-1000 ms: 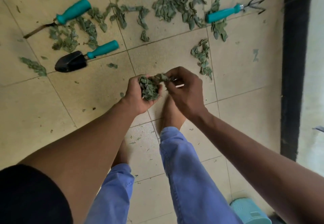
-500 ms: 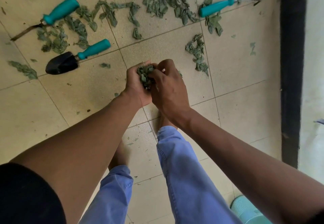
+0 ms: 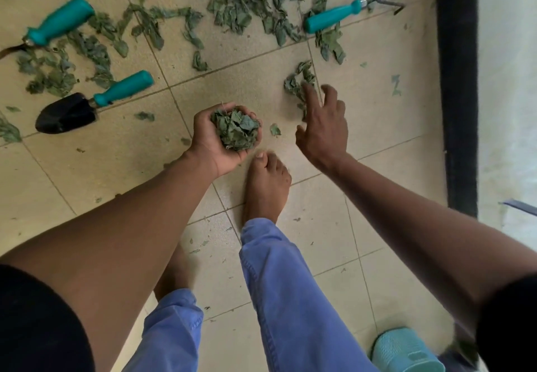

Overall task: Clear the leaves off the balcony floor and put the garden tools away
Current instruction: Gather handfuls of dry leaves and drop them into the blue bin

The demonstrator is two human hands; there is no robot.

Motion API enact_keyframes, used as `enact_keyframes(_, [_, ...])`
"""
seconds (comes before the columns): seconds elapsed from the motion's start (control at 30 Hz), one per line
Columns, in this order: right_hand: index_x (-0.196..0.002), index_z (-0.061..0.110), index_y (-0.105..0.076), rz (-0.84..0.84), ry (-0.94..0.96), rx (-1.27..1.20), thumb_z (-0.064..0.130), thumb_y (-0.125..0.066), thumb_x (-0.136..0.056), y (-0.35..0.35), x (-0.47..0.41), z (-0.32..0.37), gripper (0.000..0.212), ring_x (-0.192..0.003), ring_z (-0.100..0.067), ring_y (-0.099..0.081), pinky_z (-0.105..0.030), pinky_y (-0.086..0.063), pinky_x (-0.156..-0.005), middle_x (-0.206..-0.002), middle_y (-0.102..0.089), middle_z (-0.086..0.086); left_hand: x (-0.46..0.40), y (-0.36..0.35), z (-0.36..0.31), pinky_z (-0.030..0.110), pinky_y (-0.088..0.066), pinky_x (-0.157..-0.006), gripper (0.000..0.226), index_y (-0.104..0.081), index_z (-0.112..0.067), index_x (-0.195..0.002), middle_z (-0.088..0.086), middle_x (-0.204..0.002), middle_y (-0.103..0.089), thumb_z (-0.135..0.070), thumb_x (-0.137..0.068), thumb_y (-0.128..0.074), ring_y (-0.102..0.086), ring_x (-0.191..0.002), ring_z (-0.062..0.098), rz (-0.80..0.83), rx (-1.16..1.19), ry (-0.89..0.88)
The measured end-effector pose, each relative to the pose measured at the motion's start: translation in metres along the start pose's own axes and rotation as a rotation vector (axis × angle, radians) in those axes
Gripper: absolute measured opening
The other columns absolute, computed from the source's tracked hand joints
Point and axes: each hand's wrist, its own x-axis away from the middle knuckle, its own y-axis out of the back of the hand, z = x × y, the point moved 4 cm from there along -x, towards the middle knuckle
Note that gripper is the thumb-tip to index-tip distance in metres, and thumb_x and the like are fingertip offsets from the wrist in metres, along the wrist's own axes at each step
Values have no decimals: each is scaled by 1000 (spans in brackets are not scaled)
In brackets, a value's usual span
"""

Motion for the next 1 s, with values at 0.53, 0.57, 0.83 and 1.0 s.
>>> enact_keyframes(0.53, [-119,11,-59,-8,305,123,-5,-62,-87,-18,-30,-15,36,-103,-32,-51,-37,-49,-61,-125,-51,-14,-3,4,20,31,-57,-73,34,-62,-10,-74,7,-84,-61,-31,-96,-48,-61,-78,23,-28,-28,38])
enact_keyframes(0.57, [-113,9,-63,-26,300,86,-6,-63,-88,-19,-30,-16,30,-99,-32,-54,-38,-49,-62,-119,-54,-13,-4,5,22,31,-57,-74,33,-62,-10,-75,7,-85,-61,-31,-96,-49,-61,-79,23,-35,-36,37])
enact_keyframes(0.83, [-94,13,-77,-215,242,-543,3,-70,-80,26,1,18,19,-80,-15,-64,-35,-57,-69,-95,-67,-2,-12,6,28,33,-57,-72,27,-63,-11,-79,6,-86,-61,-31,-93,-52,-63,-78,23,-100,1,4])
enact_keyframes(1.0, [-94,12,-78,-193,318,-678,-2,-70,-72,49,45,56,27,-83,-14,-64,-34,-56,-69,-95,-66,-3,-13,0,27,32,-55,-77,31,-70,-14,-86,8,-89,-72,-32,-94,-45,-70,-85,25,-171,-50,-45])
